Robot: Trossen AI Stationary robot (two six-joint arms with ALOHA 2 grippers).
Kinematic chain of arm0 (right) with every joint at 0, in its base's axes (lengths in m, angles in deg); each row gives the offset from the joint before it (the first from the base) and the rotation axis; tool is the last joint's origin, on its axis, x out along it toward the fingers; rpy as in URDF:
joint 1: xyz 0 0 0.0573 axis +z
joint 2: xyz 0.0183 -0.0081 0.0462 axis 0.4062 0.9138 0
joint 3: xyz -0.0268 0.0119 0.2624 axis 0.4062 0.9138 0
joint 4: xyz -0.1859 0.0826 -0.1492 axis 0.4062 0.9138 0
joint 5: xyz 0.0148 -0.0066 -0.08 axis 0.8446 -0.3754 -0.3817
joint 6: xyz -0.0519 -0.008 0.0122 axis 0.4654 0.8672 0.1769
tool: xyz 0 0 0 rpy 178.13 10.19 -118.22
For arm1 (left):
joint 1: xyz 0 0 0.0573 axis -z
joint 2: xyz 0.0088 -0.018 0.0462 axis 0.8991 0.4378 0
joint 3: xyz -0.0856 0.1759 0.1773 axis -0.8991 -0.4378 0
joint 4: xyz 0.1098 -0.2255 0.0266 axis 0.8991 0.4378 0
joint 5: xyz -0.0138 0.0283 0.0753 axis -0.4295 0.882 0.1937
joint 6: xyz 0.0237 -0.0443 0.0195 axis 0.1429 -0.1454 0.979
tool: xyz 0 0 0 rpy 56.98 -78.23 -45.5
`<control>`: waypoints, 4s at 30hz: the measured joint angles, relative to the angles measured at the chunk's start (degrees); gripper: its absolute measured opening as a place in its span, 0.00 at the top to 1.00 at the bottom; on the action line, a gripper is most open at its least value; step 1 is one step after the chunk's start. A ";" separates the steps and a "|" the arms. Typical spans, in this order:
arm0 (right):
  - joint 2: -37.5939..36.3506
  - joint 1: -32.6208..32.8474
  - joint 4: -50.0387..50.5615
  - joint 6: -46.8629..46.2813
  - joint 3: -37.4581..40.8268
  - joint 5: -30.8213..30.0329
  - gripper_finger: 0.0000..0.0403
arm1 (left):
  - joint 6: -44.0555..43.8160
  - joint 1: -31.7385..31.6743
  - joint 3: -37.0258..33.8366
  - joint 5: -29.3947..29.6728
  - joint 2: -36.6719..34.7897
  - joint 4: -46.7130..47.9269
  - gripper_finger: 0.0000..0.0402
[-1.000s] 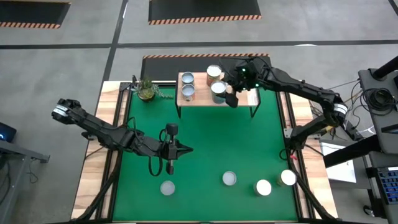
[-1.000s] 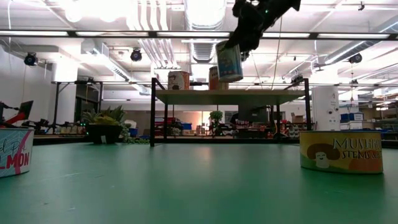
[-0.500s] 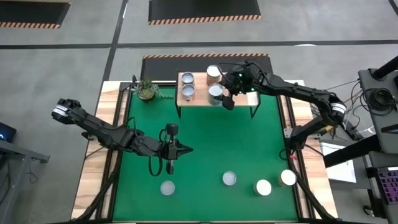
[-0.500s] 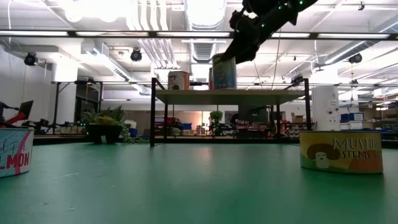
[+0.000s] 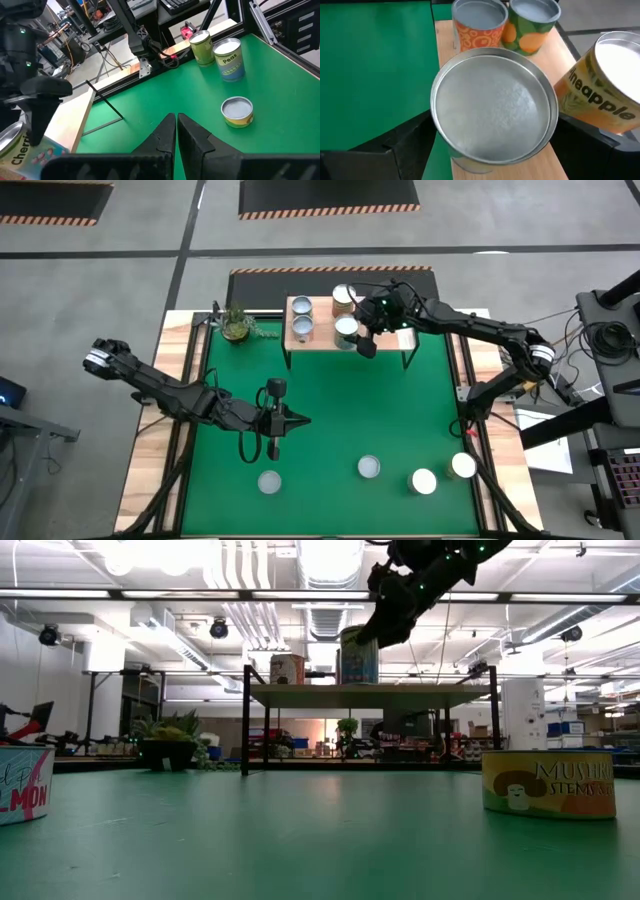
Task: Pick and place cans onto a shelf
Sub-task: Put the canned cherries on the shelf, then put the canned peas on the shelf
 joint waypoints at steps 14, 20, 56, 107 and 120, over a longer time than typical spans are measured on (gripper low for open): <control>-3.51 0.05 6.51 -2.09 -7.66 -1.56 0.10 | 0.00 0.00 0.00 0.00 0.00 0.02 1.00; -8.18 2.66 15.37 -5.65 -11.69 -1.40 0.12 | -0.21 0.00 0.00 0.00 0.00 0.02 1.00; -0.62 6.44 5.85 3.12 1.54 -12.67 0.97 | -0.66 0.00 0.00 -0.01 0.02 0.06 1.00; -5.77 76.82 40.06 -105.66 4.09 -6.34 0.94 | -2.71 0.00 -0.04 -0.01 0.02 -2.97 1.00; -2.88 76.89 38.58 -115.62 3.92 -7.41 0.36 | 2.83 0.00 -0.07 0.00 0.02 -4.09 1.00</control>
